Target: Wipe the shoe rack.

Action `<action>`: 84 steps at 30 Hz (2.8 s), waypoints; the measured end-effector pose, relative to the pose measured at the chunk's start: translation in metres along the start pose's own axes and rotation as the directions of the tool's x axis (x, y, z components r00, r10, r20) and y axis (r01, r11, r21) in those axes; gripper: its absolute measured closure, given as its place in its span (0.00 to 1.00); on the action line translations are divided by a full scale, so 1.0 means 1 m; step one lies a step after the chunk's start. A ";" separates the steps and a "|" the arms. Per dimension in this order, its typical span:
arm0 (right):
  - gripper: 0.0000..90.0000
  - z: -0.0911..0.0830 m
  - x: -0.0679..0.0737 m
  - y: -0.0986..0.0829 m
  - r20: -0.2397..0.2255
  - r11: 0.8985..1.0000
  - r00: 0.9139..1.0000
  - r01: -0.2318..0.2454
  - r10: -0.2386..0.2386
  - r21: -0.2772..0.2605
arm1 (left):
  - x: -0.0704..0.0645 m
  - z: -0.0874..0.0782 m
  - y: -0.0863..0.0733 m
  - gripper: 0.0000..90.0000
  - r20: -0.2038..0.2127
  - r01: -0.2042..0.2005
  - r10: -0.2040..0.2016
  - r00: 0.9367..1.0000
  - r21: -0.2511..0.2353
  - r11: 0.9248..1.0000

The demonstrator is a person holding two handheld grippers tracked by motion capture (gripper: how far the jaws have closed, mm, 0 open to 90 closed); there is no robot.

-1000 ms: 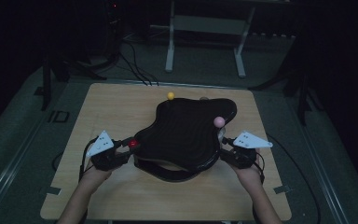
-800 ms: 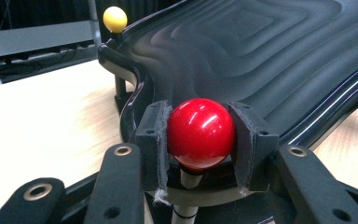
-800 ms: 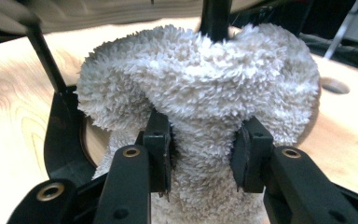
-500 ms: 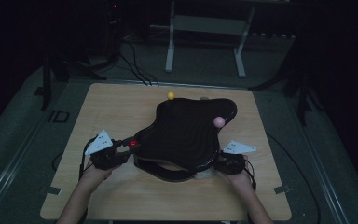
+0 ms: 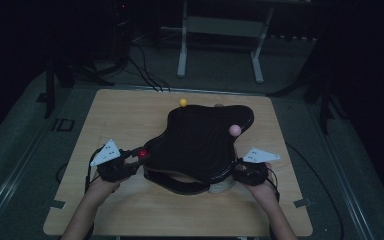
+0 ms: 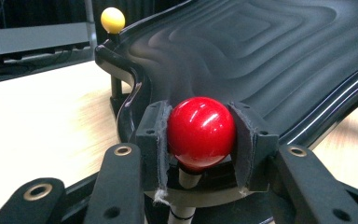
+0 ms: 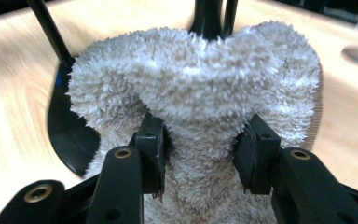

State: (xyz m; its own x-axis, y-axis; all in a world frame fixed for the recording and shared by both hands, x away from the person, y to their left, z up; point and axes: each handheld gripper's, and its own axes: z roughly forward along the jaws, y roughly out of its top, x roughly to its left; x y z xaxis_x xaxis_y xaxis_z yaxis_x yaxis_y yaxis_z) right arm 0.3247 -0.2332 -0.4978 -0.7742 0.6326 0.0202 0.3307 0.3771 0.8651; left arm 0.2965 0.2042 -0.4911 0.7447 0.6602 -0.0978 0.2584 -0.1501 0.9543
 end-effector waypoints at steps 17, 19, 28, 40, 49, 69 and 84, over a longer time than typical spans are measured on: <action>0.71 -0.017 0.004 0.032 0.022 0.996 0.997 0.074 -0.073 -0.047 | 0.000 0.000 -0.001 0.66 -0.003 -0.001 0.001 1.000 -0.002 1.000; 0.71 -0.005 0.005 0.018 0.028 0.998 0.998 0.053 -0.052 -0.022 | 0.000 0.000 0.000 0.66 -0.004 -0.004 0.004 1.000 0.005 1.000; 0.68 0.025 -0.003 -0.029 -0.012 0.997 0.999 -0.043 0.044 0.071 | 0.000 0.000 0.000 0.66 0.000 -0.001 0.001 1.000 0.004 1.000; 0.61 -0.007 0.000 0.016 0.008 1.000 1.000 0.011 -0.011 -0.023 | 0.000 0.001 0.000 0.66 0.003 -0.003 0.003 1.000 0.005 1.000; 0.65 -0.033 0.001 0.046 0.000 0.985 1.000 0.009 -0.009 -0.171 | 0.000 0.001 0.001 0.66 0.001 -0.007 0.007 1.000 0.009 1.000; 0.66 0.028 -0.005 -0.026 -0.009 0.994 0.998 -0.064 0.065 0.089 | 0.001 0.001 0.000 0.66 0.008 0.000 0.000 1.000 0.002 1.000; 0.63 -0.036 0.004 0.044 0.025 0.980 1.000 -0.009 0.015 -0.198 | 0.000 0.002 0.000 0.66 0.010 -0.004 0.004 1.000 0.007 1.000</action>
State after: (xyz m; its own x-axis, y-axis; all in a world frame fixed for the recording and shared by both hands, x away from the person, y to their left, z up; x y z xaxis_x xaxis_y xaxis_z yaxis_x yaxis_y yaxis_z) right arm 0.3166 -0.2388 -0.4417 -0.7554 0.6549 0.0202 0.2244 0.2296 0.9471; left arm 0.2976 0.2031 -0.4913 0.7515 0.6526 -0.0967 0.2596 -0.1578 0.9527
